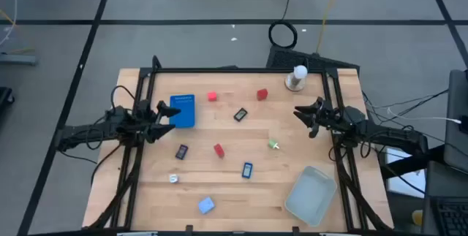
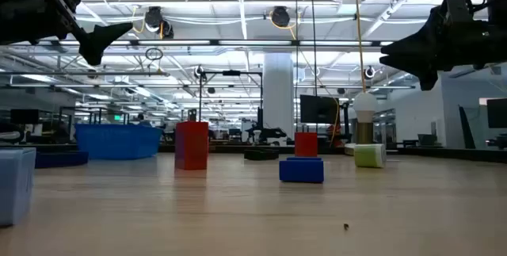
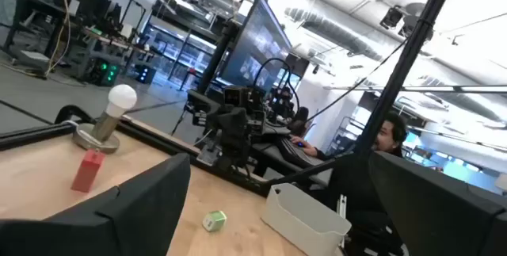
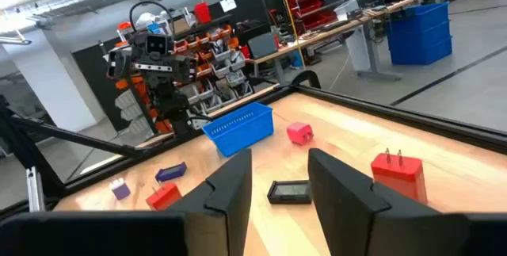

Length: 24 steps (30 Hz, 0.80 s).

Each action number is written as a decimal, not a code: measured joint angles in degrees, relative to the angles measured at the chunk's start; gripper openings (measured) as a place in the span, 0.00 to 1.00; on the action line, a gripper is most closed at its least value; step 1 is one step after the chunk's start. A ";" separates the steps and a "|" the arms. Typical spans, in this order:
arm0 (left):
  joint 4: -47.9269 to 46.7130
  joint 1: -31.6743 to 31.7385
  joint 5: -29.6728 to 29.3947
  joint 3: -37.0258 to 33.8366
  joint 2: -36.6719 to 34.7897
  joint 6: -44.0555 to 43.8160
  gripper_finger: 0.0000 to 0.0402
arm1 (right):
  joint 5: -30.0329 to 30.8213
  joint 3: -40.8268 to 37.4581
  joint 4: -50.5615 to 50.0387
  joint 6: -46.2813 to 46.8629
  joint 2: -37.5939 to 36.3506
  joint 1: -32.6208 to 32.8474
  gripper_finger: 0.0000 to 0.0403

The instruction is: Pick & Place Office items

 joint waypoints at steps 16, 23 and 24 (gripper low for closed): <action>-0.33 0.00 -7.06 0.00 0.00 -3.09 0.98 | 3.31 0.00 0.68 6.15 0.27 0.00 0.29; -0.33 0.00 -2.12 0.18 0.02 -2.45 0.98 | 3.26 0.00 0.68 8.03 0.27 0.00 0.29; -0.35 0.00 -2.03 0.45 0.02 -1.81 0.98 | 3.16 0.00 0.68 7.99 0.27 0.00 0.29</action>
